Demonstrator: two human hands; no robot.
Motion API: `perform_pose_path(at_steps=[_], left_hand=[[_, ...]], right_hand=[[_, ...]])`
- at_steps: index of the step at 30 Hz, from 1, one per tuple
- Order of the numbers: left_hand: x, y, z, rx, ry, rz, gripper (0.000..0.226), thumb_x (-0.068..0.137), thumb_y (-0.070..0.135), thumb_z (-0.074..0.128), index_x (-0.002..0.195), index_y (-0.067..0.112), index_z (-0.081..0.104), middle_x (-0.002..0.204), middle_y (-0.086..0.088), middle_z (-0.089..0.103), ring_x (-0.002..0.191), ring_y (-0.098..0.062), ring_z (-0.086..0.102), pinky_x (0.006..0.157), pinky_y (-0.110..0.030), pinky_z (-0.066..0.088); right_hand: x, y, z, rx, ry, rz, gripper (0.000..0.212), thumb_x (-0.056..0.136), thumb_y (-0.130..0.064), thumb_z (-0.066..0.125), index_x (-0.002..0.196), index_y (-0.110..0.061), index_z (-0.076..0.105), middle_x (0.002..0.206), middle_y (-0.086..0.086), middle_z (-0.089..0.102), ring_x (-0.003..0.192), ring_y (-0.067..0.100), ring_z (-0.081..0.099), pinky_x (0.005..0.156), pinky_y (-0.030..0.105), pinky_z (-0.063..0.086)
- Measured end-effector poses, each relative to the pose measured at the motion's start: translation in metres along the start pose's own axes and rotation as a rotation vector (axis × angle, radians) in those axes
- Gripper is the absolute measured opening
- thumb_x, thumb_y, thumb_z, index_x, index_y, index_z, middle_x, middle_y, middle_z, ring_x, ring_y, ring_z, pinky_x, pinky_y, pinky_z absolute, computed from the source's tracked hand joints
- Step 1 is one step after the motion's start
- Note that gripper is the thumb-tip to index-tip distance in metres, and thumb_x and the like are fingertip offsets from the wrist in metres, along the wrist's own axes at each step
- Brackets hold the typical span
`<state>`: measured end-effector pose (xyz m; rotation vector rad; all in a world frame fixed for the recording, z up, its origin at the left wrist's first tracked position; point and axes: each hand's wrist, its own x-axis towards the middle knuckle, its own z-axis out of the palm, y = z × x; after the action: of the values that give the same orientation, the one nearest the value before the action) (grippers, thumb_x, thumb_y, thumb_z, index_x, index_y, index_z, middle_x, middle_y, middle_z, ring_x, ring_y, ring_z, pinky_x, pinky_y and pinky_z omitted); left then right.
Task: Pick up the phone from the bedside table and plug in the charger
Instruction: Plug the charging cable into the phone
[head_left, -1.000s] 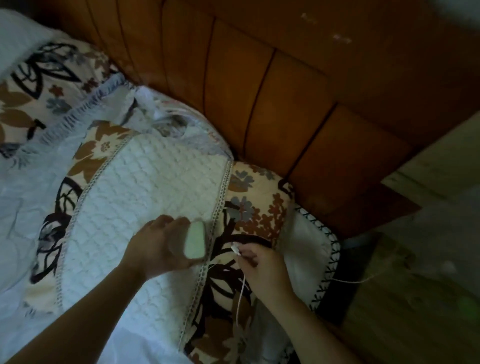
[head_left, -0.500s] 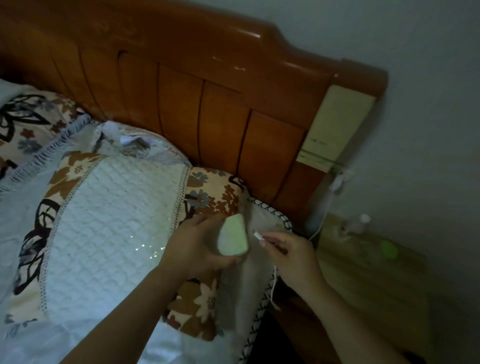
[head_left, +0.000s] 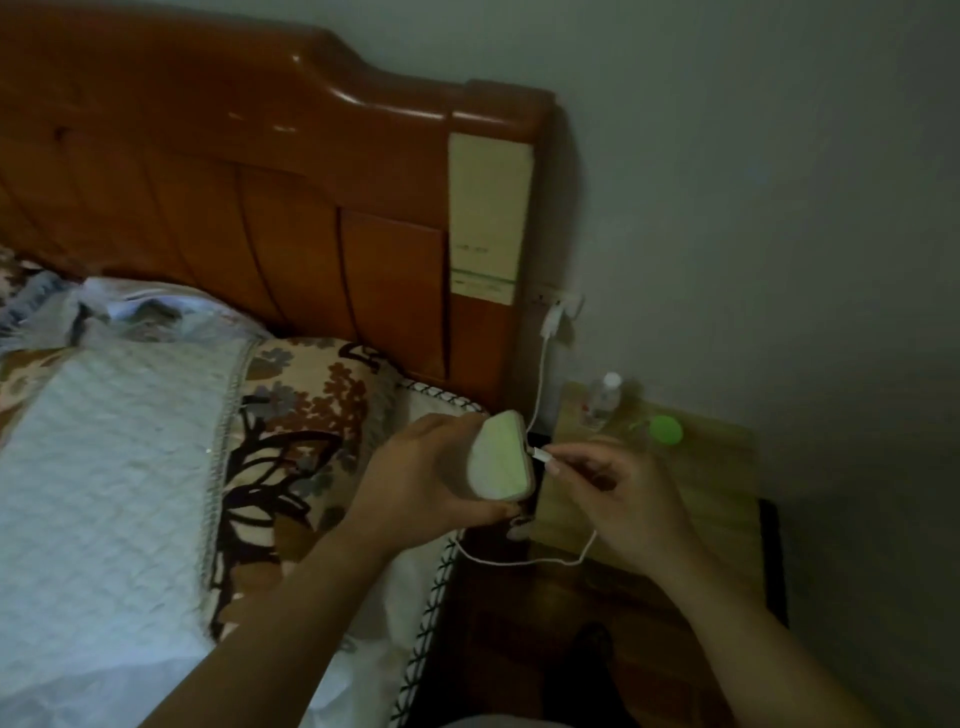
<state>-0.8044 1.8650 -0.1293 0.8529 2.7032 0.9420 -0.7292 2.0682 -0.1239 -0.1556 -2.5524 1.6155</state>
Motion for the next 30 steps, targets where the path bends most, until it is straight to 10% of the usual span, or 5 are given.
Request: perform_pose_path(at_steps=[10,30], left_hand=[[0.091,0.112,0.089,0.016,-0.041,0.043,0.092,0.053,0.073,0.063,0.134,0.038,0.038,0.117,0.007,0.052,0.096,0.0,0.044,0.071,-0.01,0.031],[0.175,0.171,0.131,0.052,-0.224,0.185,0.094,0.052,0.072,0.063,0.136,0.041,0.033,0.122,0.007,0.047,0.103,-0.004,0.042,0.081,-0.025,0.039]], right_hand=[[0.007,0.072,-0.15,-0.041,0.07,-0.011,0.016,0.079,-0.032,0.064,0.093,-0.029,0.071,0.079,-0.016,0.064,0.073,0.004,0.059,0.062,0.021,0.05],[0.024,0.109,-0.251,-0.292,0.124,-0.019,0.018,0.079,-0.019,0.069,0.096,-0.024,0.071,0.077,-0.008,0.061,0.068,0.006,0.056,0.058,0.022,0.045]])
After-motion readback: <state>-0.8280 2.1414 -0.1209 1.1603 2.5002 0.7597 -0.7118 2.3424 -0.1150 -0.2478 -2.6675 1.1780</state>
